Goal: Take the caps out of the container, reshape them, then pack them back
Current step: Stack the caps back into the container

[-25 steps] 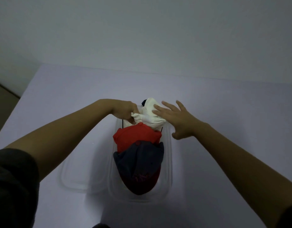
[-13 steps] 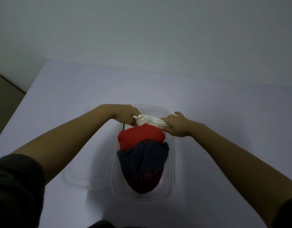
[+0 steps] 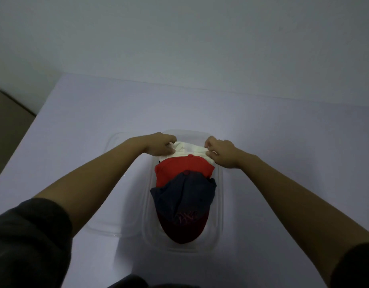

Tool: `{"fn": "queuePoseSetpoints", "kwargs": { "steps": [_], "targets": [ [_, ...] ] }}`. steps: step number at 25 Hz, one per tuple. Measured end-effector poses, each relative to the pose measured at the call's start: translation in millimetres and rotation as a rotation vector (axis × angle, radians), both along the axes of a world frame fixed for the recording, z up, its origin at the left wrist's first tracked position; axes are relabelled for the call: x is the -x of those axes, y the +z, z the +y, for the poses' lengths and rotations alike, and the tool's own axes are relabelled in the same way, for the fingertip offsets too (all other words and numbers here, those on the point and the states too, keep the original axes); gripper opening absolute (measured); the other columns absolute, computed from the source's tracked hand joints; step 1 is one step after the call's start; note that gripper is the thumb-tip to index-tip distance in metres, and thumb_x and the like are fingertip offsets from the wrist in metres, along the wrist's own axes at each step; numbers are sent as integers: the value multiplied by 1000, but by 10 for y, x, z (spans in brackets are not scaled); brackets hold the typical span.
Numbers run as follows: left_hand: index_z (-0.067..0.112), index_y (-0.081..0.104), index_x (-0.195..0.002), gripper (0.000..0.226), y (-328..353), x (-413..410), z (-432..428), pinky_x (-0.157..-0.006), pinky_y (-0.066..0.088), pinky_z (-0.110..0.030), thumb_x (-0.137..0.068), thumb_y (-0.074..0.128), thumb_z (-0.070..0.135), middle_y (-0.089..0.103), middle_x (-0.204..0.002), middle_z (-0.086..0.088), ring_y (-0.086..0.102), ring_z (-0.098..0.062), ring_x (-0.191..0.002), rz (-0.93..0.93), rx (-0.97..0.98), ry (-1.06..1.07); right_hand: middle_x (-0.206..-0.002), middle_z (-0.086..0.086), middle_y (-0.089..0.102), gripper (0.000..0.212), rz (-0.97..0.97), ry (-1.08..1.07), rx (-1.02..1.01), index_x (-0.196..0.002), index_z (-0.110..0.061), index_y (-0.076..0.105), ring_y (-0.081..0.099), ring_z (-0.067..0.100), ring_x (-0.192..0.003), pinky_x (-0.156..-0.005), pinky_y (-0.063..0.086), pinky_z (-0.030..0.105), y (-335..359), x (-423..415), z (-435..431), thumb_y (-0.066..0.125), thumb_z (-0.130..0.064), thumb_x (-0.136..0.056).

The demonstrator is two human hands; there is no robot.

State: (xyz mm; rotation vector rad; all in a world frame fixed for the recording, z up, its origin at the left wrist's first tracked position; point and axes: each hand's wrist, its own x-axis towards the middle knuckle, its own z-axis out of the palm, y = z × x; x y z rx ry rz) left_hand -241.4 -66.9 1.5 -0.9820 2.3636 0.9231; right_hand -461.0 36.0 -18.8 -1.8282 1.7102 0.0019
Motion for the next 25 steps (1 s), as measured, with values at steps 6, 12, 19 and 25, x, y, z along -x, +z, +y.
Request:
{"fn": "queuePoseSetpoints", "kwargs": {
  "steps": [6,12,19,25],
  "targets": [
    [19,52,-74,28,-28,-161,123,-60,32,-23,-98,43,29,48,-66,7,43,-7,-61,287,54,133,-98,-2,62,28,-224,-104,71,-122,-14,50,56,15,-83,-75,42,28,48,-16,222,43,-27,-99],
    [12,53,-118,27,-117,-139,253,-79,44,-27,-95,51,26,54,-99,3,54,-15,-91,350,136,317,-100,1,61,27,-230,-211,80,-121,-14,55,55,15,-87,-77,42,27,14,-105,193,43,-25,-99],
    [7,65,-101,21,-101,-81,402,-80,43,-31,-96,48,17,68,-97,-8,60,-19,-87,408,199,396,-117,10,59,30,-275,-306,226,-124,-9,56,55,17,-101,-88,44,28,-21,-131,251,50,-18,-96],
    [16,36,-143,51,0,-248,1141,-111,20,-19,-99,29,40,36,-146,8,30,-2,-134,720,214,725,-146,2,37,59,-341,-393,571,-140,-11,37,31,8,-134,-115,23,26,51,-437,813,25,-48,-96]
  ]
}}
